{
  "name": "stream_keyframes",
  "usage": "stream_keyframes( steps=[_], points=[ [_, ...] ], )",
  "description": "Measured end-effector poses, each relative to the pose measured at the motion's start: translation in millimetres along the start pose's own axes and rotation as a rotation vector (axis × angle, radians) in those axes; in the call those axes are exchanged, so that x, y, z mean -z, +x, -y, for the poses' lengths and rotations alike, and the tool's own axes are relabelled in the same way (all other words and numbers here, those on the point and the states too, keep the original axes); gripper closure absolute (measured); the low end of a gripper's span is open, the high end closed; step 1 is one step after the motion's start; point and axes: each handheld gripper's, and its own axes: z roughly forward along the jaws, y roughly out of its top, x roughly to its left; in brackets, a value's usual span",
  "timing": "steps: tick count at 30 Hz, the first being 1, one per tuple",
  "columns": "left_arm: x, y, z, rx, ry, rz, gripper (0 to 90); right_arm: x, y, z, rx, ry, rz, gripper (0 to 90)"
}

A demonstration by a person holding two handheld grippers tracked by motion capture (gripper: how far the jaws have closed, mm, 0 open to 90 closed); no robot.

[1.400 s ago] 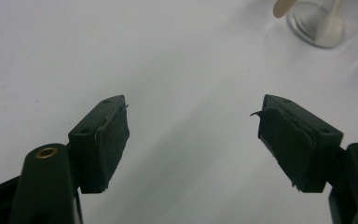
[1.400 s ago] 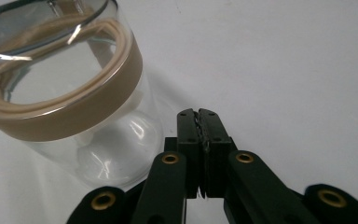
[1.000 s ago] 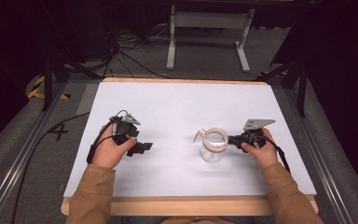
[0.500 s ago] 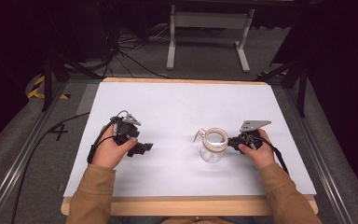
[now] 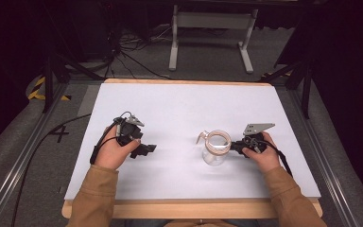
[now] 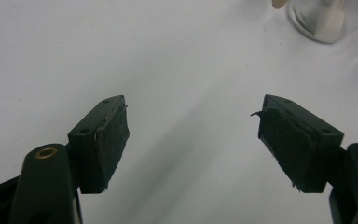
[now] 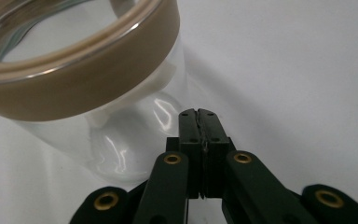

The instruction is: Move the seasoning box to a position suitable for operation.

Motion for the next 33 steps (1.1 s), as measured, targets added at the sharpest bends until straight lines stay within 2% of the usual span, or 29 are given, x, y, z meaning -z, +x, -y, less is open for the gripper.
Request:
stream_keyframes(
  steps=[4, 16, 19, 27, 33],
  points=[
    [-3.1, -1.0, -5.2, -0.019, 0.005, 0.012, 24.7, 1.1, 6.3, 0.1, 0.016, 0.015, -0.008, 89.6],
    [-14.7, -4.2, -19.7, -0.042, -0.004, 0.038, 24.8, -0.7, 30.4, 2.5, 0.08, 0.075, -0.04, 89.7],
    [-16.3, -4.3, -22.0, -0.041, 0.0, 0.051, 24.8, -1.7, 35.9, 2.7, 0.093, 0.088, -0.048, 89.7],
    [-19.1, -4.4, -24.8, -0.042, -0.015, 0.051, 24.7, -5.9, 46.7, 1.4, 0.129, 0.115, -0.069, 89.7],
    [-20.4, -3.5, -24.2, -0.033, -0.025, 0.064, 23.9, -11.9, 57.3, -1.7, 0.159, 0.13, -0.109, 89.7]
  ],
)
